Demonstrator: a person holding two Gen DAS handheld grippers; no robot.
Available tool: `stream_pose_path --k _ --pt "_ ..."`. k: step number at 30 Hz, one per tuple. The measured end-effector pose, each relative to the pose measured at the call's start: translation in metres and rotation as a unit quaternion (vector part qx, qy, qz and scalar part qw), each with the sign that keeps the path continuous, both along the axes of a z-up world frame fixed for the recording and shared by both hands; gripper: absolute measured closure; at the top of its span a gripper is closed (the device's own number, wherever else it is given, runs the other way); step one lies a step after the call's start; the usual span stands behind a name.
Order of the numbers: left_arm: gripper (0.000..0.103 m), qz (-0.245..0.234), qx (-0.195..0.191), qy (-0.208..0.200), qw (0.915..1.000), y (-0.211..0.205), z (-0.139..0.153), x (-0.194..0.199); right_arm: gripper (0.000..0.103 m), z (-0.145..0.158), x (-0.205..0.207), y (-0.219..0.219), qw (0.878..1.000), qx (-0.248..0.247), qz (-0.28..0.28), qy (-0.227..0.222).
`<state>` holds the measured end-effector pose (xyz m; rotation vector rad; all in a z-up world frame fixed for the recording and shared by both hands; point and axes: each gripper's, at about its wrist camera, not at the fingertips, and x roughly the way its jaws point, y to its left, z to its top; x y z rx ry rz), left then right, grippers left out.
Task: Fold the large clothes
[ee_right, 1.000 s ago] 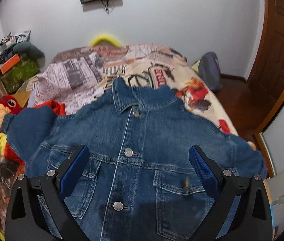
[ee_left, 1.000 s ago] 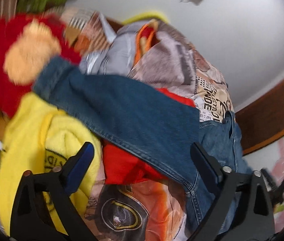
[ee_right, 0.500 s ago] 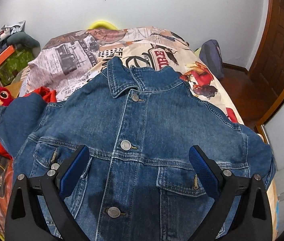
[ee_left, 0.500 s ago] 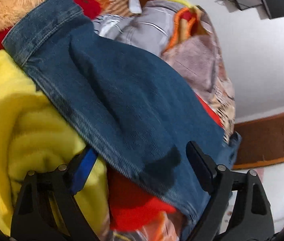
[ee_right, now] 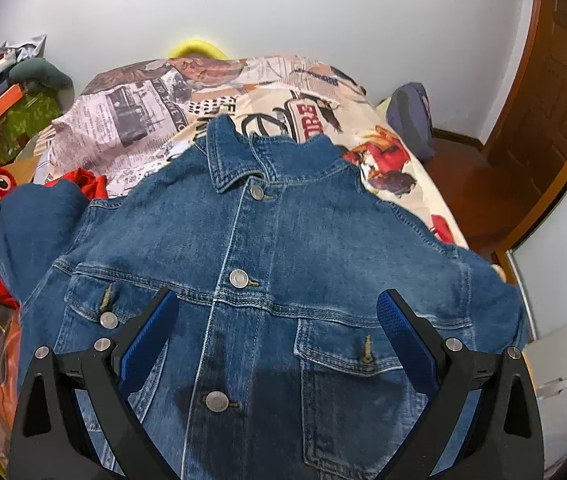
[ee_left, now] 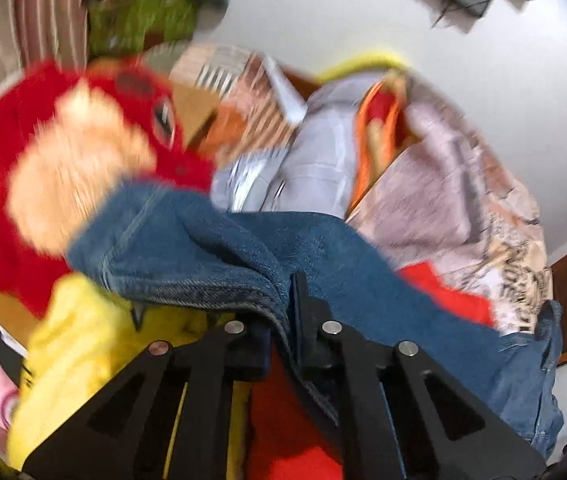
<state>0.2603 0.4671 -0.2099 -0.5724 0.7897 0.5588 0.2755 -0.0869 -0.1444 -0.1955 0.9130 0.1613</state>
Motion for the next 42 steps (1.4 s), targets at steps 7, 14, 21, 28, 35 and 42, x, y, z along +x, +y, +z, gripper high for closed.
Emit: stream_pose_path --k 7,14,21,28,35,42 --pt "0.097 -0.028 0.068 -0.085 0.9937 -0.022 0.106 -0.027 0.004 0.021 -0.008 0.014 1.0 -0.001 0.014 -0.021" --pt "0.097 -0.021 0.132 -0.105 0.9854 -0.037 0.169 -0.039 0.004 0.033 -0.016 0.028 0.998 0.016 0.036 -0.04" --pt "0.097 -0.053 0.2 -0.094 0.9737 -0.092 0.177 -0.019 0.004 0.031 -0.016 0.029 0.997 0.022 0.068 -0.04" --pt "0.097 -0.166 0.195 -0.103 0.9611 -0.195 0.182 0.034 0.004 0.025 -0.011 0.011 0.995 0.023 0.09 -0.02" --pt "0.097 -0.285 0.159 -0.069 0.9427 -0.314 0.151 0.083 0.004 0.031 -0.018 -0.028 0.997 0.02 0.075 -0.03" --pt "0.097 -0.408 0.136 0.046 0.9017 -0.419 0.06 0.099 0.004 0.032 -0.025 -0.071 0.998 0.03 0.053 -0.03"
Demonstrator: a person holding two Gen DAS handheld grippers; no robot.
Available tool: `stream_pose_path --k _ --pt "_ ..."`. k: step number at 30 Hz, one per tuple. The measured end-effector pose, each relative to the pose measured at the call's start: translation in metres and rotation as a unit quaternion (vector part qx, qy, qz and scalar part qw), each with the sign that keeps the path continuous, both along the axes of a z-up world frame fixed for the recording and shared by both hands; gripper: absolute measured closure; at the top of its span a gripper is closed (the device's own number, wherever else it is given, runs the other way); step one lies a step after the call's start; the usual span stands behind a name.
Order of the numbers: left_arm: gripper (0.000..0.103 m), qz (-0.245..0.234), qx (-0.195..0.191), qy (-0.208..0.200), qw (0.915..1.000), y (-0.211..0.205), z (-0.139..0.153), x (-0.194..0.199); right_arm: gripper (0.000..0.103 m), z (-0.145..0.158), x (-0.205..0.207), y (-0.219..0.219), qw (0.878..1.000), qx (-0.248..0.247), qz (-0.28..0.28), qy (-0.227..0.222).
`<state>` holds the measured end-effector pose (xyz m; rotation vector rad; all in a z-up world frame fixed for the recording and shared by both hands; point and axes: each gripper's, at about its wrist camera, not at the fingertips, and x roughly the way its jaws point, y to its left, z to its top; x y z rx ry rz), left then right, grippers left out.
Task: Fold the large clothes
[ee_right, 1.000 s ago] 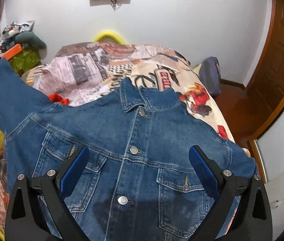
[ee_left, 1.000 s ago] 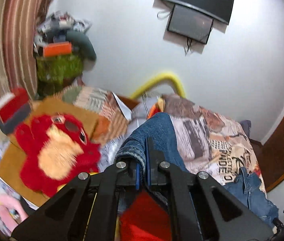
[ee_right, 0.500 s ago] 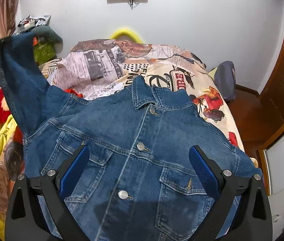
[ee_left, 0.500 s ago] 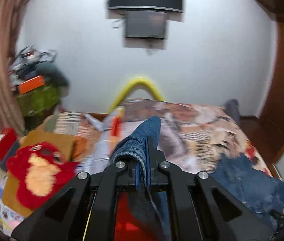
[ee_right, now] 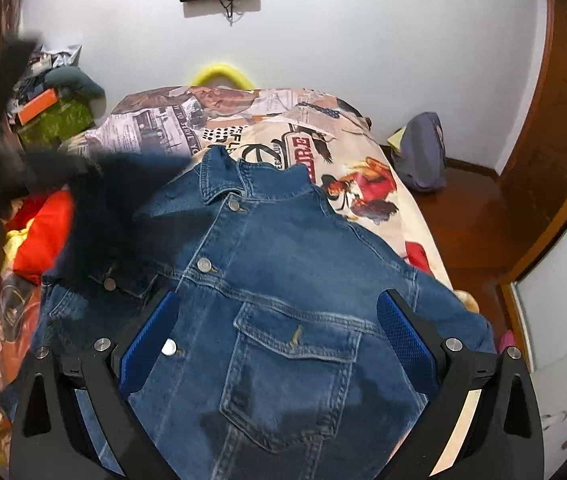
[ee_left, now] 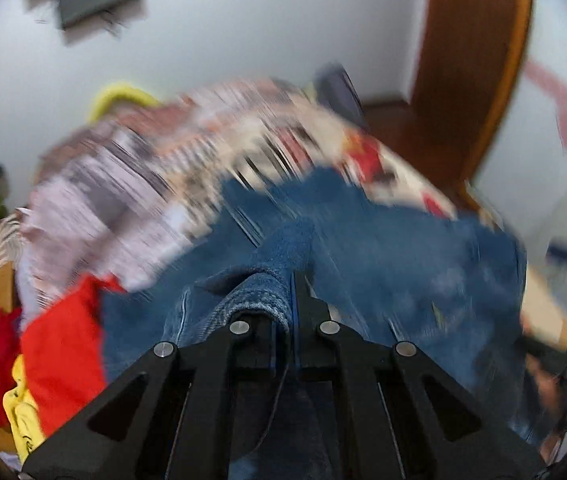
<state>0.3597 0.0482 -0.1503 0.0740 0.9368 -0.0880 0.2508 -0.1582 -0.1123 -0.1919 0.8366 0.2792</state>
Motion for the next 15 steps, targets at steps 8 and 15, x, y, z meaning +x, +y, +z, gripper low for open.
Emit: stream_pose_path --k 8,15 --pt "0.078 -0.046 -0.023 0.082 0.9953 -0.047 -0.071 -0.011 0.004 -0.004 -0.015 -0.023 1.0 -0.009 -0.016 0.007" --pt "0.052 -0.047 -0.046 0.085 0.9942 -0.034 -0.065 -0.047 0.004 -0.003 -0.028 -0.028 0.999 -0.02 -0.025 0.013"
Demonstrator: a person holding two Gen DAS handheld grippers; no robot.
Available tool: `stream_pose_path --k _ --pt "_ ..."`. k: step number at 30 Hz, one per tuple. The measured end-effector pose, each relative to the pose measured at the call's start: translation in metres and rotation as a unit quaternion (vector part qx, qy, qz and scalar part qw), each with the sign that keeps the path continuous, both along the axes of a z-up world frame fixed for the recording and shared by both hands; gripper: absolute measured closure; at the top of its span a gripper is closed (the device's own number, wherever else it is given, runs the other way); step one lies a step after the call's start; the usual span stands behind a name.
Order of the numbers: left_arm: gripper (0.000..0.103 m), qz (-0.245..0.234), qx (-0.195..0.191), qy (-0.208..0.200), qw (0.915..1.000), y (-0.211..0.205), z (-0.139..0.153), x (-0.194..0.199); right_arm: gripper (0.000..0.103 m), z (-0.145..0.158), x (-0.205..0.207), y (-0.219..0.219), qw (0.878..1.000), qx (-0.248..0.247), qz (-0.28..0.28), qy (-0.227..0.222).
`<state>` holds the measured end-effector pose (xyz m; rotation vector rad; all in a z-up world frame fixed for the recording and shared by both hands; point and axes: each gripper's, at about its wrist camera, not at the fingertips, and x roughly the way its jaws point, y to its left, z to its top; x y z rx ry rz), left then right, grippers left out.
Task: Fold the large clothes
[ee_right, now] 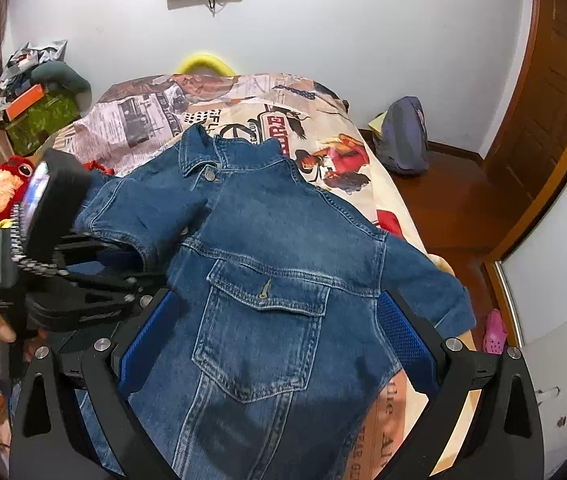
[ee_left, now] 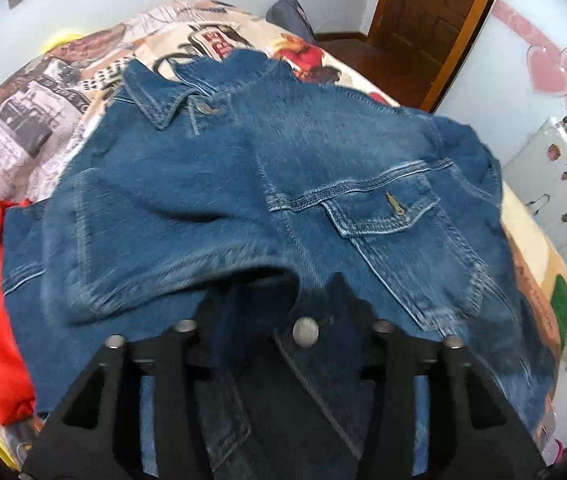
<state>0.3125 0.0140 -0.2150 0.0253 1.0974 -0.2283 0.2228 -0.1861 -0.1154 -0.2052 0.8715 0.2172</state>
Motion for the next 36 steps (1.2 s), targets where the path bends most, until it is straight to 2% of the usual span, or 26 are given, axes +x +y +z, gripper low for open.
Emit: stream_pose_path --k 7,9,15,19,22,25,28,32,36 --pt "0.038 0.062 0.011 -0.061 0.9962 0.058 0.057 -0.034 0.004 0.013 -0.009 0.028 1.0 0.001 0.026 -0.013" --pt "0.034 0.064 0.014 -0.073 0.9952 0.081 0.072 -0.041 0.004 0.015 -0.008 0.041 0.999 0.0 0.037 -0.015" --pt "0.031 0.121 0.058 -0.105 0.9853 0.152 0.092 -0.068 0.004 0.01 0.0 0.094 0.996 0.004 0.089 -0.008" --pt "0.029 0.159 0.055 -0.097 0.9811 0.192 0.083 -0.078 0.004 -0.007 0.011 0.134 0.99 -0.019 0.138 0.0" --pt "0.029 0.175 0.054 -0.076 0.9802 0.218 0.066 -0.079 0.006 -0.031 0.022 0.162 0.986 -0.033 0.162 0.027" --pt "0.029 0.187 0.059 -0.061 0.9787 0.234 0.047 -0.078 0.006 -0.052 0.029 0.181 0.982 -0.039 0.182 0.041" --pt "0.029 0.196 0.046 -0.051 0.9781 0.246 0.03 -0.077 0.008 -0.072 0.042 0.196 0.979 -0.048 0.19 0.054" --pt "0.029 0.198 0.03 -0.038 0.9789 0.25 0.012 -0.072 0.027 -0.097 0.059 0.211 0.976 -0.074 0.191 0.079" --pt "0.029 0.196 0.022 -0.027 0.9799 0.248 -0.003 -0.064 0.034 -0.112 0.069 0.221 0.974 -0.083 0.194 0.08"
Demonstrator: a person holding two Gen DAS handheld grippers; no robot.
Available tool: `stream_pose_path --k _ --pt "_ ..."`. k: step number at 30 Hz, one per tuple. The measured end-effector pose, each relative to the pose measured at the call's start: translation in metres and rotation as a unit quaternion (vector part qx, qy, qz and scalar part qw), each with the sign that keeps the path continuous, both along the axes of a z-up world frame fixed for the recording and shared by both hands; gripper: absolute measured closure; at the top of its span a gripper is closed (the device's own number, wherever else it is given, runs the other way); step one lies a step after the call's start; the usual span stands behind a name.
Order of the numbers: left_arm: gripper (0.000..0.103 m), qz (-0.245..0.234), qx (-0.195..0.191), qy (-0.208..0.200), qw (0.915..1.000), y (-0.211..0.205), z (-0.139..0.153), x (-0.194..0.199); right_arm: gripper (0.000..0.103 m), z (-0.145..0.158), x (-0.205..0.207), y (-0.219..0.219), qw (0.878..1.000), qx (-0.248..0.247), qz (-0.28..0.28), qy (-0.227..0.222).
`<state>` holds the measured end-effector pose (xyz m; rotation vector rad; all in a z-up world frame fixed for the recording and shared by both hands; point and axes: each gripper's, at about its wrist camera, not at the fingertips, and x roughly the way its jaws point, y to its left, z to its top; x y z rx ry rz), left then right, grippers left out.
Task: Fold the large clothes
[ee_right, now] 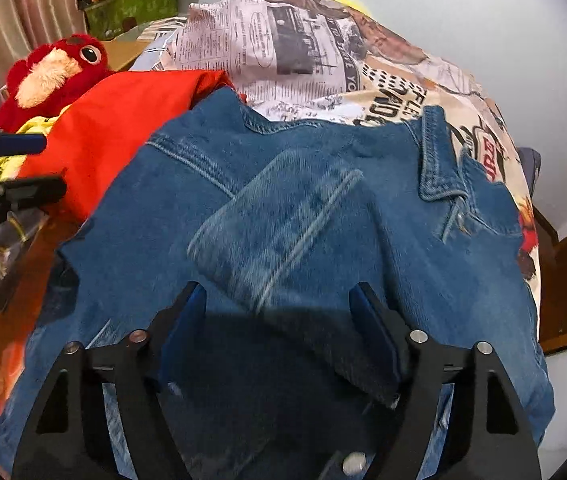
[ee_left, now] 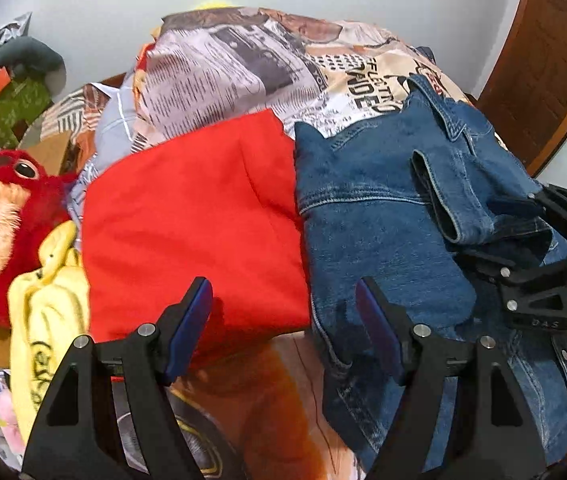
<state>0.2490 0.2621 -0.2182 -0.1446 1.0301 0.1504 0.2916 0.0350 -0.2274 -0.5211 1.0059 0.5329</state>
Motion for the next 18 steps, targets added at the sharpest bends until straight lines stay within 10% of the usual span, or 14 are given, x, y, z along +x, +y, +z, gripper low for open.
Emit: stream_pose_path --k 9,18 --pt "0.029 -0.005 -0.013 0.039 0.9991 -0.021 -0.034 0.007 0.089 0.0 -0.016 0.012 0.998 -0.021 0.042 -0.052" --pt "0.029 0.012 -0.012 0.038 0.9991 -0.032 -0.01 0.006 0.09 0.084 -0.019 -0.028 0.989 -0.007 0.02 -0.148"
